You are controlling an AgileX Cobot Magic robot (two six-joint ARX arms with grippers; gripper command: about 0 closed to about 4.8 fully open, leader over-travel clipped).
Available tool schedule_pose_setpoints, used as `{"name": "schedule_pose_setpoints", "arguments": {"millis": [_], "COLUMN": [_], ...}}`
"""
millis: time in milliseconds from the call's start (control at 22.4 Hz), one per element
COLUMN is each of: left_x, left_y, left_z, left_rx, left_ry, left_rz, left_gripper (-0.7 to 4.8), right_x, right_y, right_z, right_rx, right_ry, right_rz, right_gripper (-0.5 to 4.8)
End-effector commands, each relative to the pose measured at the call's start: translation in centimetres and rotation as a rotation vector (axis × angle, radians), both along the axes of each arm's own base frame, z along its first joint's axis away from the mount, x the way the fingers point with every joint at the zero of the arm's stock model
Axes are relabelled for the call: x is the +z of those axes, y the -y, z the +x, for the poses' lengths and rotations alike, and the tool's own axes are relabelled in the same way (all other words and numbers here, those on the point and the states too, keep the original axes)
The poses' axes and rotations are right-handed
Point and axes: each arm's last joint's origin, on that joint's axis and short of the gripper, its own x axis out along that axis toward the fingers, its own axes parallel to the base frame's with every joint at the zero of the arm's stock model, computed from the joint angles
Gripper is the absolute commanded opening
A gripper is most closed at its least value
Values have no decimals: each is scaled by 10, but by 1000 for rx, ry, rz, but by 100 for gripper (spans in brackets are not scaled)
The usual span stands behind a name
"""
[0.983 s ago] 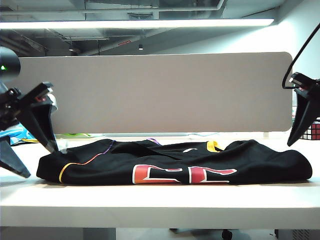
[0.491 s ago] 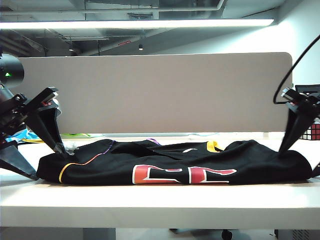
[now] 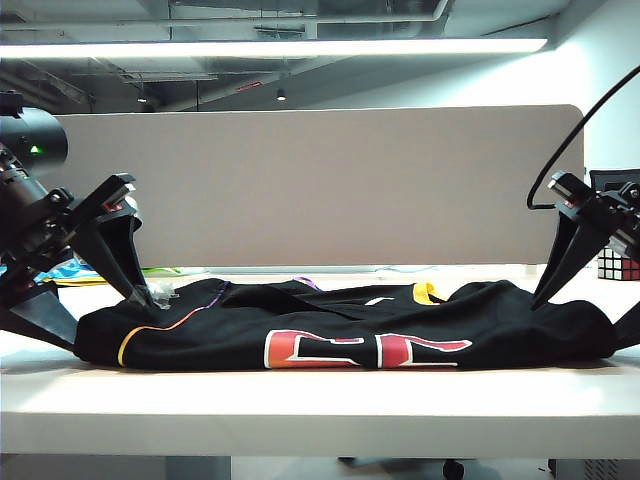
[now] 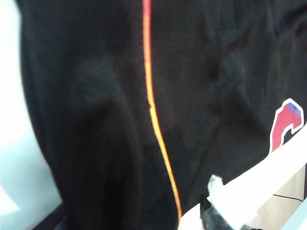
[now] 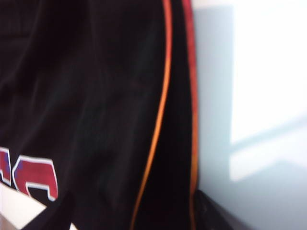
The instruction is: Fold the bottom side of the basketball jersey horizontally towards the center, about one-third of the way, and then fold the bottom of the basketball jersey up towards the top, creating a neat rectangle.
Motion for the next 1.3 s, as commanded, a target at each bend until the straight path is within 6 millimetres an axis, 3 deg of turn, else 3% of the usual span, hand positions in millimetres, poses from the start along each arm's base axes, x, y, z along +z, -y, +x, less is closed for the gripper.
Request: {"name": "schedule_pose_setpoints", "arguments": {"millis": [45, 223, 313, 447, 536, 715, 804, 849, 938, 983, 1027, 1161, 1295], "left_x": [-4, -4, -4, -4, -4, -3, -3, -3, -3, -2, -2, -1, 13], "left_y": [0, 0, 0, 0, 1, 1, 1, 1, 1, 1, 1, 0, -3], "left_z": [-4, -6, -5, -4, -3, -2, -2, -1, 0, 1, 2, -5, -26], "left_rx": [-2, -10, -10, -19, -16, -16, -16, -16, -17, -17, -19, -19, -86], "left_ry": [-50, -56, -54, -34, -24, -15, -12, -4, 16, 23, 33, -22, -93], "left_rz": [19, 22, 22, 22, 20, 19, 18, 17, 15, 14, 14, 22, 66], "left_gripper": [323, 322, 319, 307, 307, 295, 235, 141, 33, 7, -6, -6, -6], "right_x": [-10, 1, 3, 3, 3, 4, 4, 4, 5, 6, 6, 10, 33], "right_y": [-1, 0, 0, -1, -1, -1, -1, -2, -2, -2, -2, -3, -4], "right_z": [-12, -16, -16, -14, -11, -10, -9, -8, -6, -6, -6, -11, -31], "right_rx": [10, 10, 8, 5, -17, -17, -17, -16, -15, -15, -13, 22, 63], "right_ry": [-125, -91, -75, -48, -24, -9, -5, 7, 29, 35, 37, 18, 35], "right_rz": [-35, -59, -67, -81, -71, -66, -65, -64, -61, -58, -56, 5, -8], "right_gripper": [346, 339, 301, 286, 239, 237, 171, 83, 26, 15, -6, -6, -6]}}
